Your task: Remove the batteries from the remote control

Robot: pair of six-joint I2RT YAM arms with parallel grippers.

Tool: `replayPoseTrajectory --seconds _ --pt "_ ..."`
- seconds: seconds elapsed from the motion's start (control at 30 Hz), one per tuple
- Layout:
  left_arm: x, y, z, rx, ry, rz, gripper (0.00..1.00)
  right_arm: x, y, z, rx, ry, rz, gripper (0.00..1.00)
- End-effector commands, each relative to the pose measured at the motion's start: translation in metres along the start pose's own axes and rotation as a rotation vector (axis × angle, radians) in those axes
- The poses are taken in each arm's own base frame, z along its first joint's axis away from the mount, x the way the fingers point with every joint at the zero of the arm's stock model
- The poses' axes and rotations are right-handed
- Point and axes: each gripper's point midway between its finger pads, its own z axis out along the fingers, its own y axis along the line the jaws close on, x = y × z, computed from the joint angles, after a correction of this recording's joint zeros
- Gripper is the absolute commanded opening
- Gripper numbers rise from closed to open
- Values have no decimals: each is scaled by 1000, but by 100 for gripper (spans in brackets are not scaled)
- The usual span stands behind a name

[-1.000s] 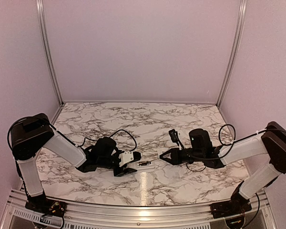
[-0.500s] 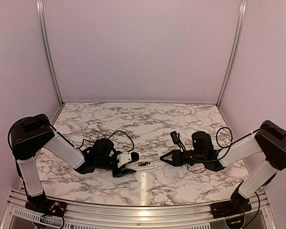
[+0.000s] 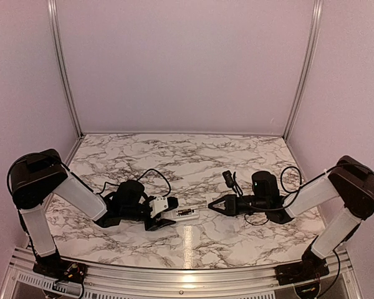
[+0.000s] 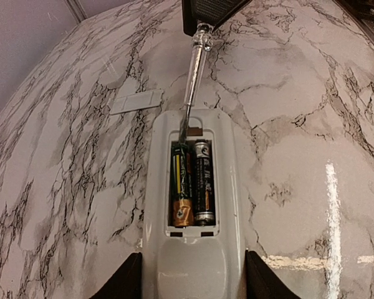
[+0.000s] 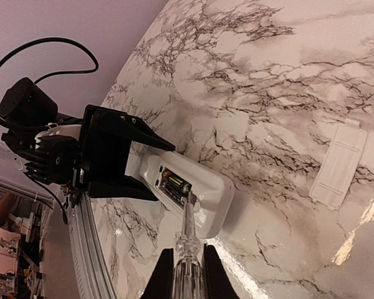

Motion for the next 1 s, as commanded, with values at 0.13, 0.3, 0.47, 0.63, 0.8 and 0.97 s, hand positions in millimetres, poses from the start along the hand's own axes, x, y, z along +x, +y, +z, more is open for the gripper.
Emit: replayPoseTrajectory --seconds 0.13,0.3,0.47,0.63,0.8,0.97 --pt "-40 19 -6 -62 -133 45 0 -3 10 1 -53 22 18 0" --pt "-36 20 -4 -66 -117 45 0 -7 18 0 -82 17 14 0" --pt "-31 22 1 -70 -96 43 0 -11 29 -4 -123 8 6 0" --pt "-28 22 4 -67 -85 42 0 -16 38 -7 -148 -1 -6 0" --pt "-27 22 6 -65 -77 43 0 -18 42 -8 -158 -5 -14 0" --pt "-27 22 4 -66 -77 44 0 -18 40 -6 -151 -5 -15 0"
